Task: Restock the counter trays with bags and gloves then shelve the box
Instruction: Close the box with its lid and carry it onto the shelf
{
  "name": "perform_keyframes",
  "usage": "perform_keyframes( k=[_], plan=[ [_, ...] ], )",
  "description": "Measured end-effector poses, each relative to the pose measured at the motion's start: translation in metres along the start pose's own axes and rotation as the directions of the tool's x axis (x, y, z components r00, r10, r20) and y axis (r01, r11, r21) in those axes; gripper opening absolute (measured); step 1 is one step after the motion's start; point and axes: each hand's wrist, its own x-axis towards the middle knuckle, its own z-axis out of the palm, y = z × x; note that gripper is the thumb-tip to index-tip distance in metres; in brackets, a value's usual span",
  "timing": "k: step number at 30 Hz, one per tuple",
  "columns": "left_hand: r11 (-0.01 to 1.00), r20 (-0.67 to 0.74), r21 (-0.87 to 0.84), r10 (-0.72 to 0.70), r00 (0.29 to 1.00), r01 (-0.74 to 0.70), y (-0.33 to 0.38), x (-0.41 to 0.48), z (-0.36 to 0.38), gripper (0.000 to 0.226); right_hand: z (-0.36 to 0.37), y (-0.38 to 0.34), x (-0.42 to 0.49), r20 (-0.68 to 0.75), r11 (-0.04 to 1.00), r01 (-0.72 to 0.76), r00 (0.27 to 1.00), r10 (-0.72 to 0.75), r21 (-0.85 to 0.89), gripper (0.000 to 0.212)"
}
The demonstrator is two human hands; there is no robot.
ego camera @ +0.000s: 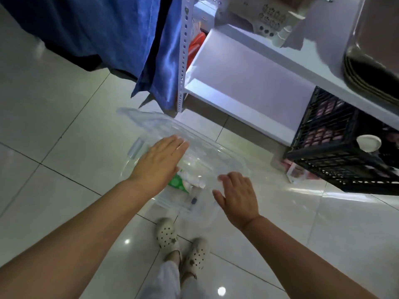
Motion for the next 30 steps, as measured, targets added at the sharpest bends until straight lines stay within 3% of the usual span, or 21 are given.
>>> perform_keyframes(
  k=[3, 6, 12, 15, 17, 20, 22, 30],
  plan=[
    [0.992, 0.055, 0.094, 0.084, 0.995, -0.089, -0.007, -0.007, 0.04, 0.059, 0.033, 0.005, -0.004, 0.017, 0.996, 0.087, 0.996, -0.087, -0.027, 0.044],
    [0.985, 0.152, 0.144, 0.069, 0.986, -0.091, -0.007, -0.014, 0.069, 0.043, 0.066, 0.009, -0.009, 0.039, 0.992, 0.122, 0.992, -0.121, -0.016, 0.043],
    [0.979, 0.315, 0.16, 0.073, 0.946, -0.129, -0.013, -0.035, 0.126, 0.048, 0.132, 0.019, -0.025, 0.133, 0.981, 0.133, 0.979, -0.152, 0.139, 0.042],
    [0.984, 0.343, 0.137, 0.064, 0.937, -0.117, -0.014, -0.048, 0.159, 0.052, 0.163, 0.027, -0.042, 0.128, 0.975, -0.009, 0.992, -0.02, 0.22, 0.038],
    [0.984, 0.351, 0.123, 0.076, 0.933, -0.126, -0.014, -0.055, 0.183, 0.054, 0.184, 0.039, -0.054, 0.118, 0.937, -0.205, 0.977, 0.178, 0.283, 0.035],
    [0.986, 0.373, 0.12, 0.067, 0.925, -0.119, -0.016, -0.066, 0.218, 0.052, 0.213, 0.057, -0.068, 0.145, 0.752, -0.53, 0.843, 0.519, 0.392, 0.036],
    [0.988, 0.375, 0.119, 0.048, 0.926, -0.099, -0.02, -0.072, 0.239, 0.051, 0.23, 0.064, -0.072, 0.196, 0.639, -0.652, 0.747, 0.636, 0.409, 0.035],
    [0.988, 0.355, 0.138, 0.016, 0.935, -0.069, -0.029, -0.089, 0.285, 0.046, 0.274, 0.06, -0.054, 0.303, 0.383, -0.74, 0.607, 0.735, 0.553, 0.019]
  ],
)
